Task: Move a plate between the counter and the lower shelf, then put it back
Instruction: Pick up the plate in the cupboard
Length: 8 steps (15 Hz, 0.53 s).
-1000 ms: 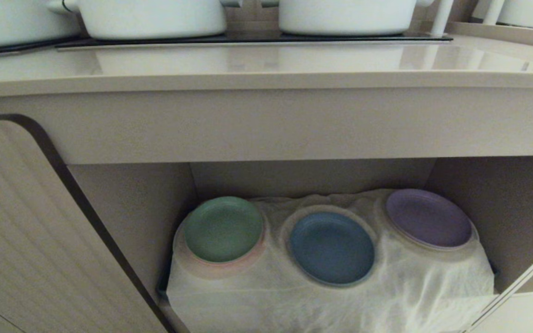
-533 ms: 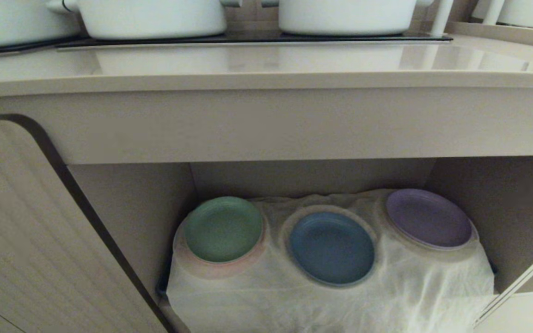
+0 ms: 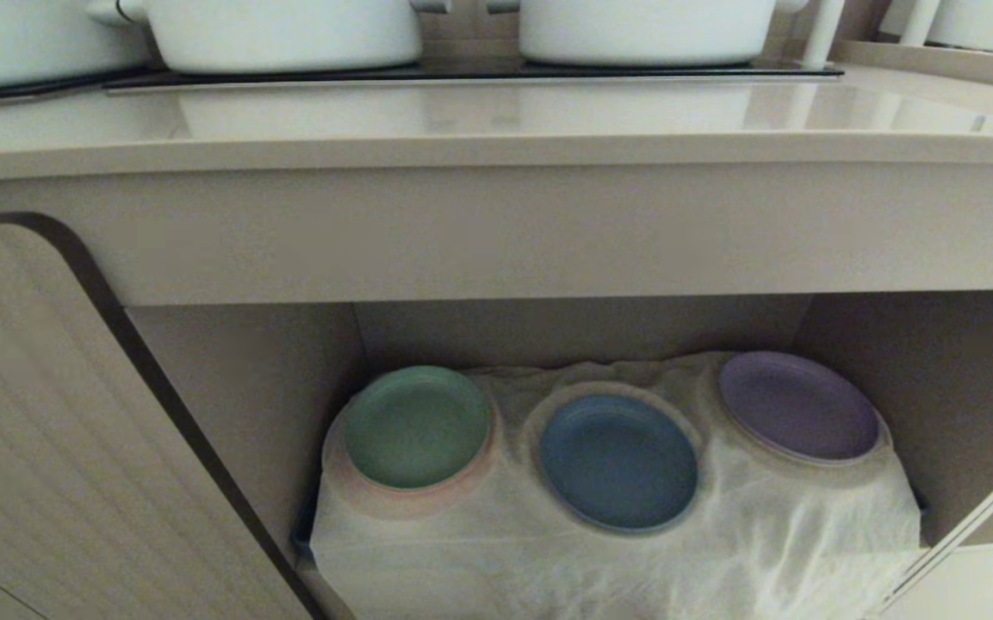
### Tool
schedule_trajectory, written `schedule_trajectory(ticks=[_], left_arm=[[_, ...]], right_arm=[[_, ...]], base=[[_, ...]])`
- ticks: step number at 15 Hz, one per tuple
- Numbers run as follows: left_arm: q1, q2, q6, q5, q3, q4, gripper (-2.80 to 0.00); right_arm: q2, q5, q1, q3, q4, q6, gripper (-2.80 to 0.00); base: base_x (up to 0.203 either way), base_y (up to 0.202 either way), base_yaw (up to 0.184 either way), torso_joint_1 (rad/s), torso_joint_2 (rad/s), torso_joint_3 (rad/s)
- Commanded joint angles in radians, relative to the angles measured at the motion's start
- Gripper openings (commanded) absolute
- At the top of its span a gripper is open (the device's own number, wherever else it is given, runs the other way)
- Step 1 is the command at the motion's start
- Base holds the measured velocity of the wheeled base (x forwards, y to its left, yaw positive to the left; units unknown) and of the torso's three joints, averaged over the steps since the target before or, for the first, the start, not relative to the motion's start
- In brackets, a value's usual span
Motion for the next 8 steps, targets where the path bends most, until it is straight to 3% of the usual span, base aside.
schedule_trajectory(ticks=[1,5,8], left_arm=[[0.0,0.0,-0.001,0.001,0.0,0.0,-2.8],[0.0,0.0,-0.001,0.001,-0.001,0.0,-2.8],[0.0,0.0,-0.001,0.001,0.0,0.0,-2.8]], right_arm=[[0.053,0.0,0.001,0.0,-0.001,-0.005,-2.8],[0.189,0.002,0.001,-0.002,-0.046,-0.026,-2.8],[0.33,0.007,0.001,-0.008,-0.152,-0.049,-2.8]], base=[[0.0,0.0,0.0,0.0,0.0,0.0],[0.0,0.0,0.0,0.0,0.0,0.0],[0.0,0.0,0.0,0.0,0.0,0.0]])
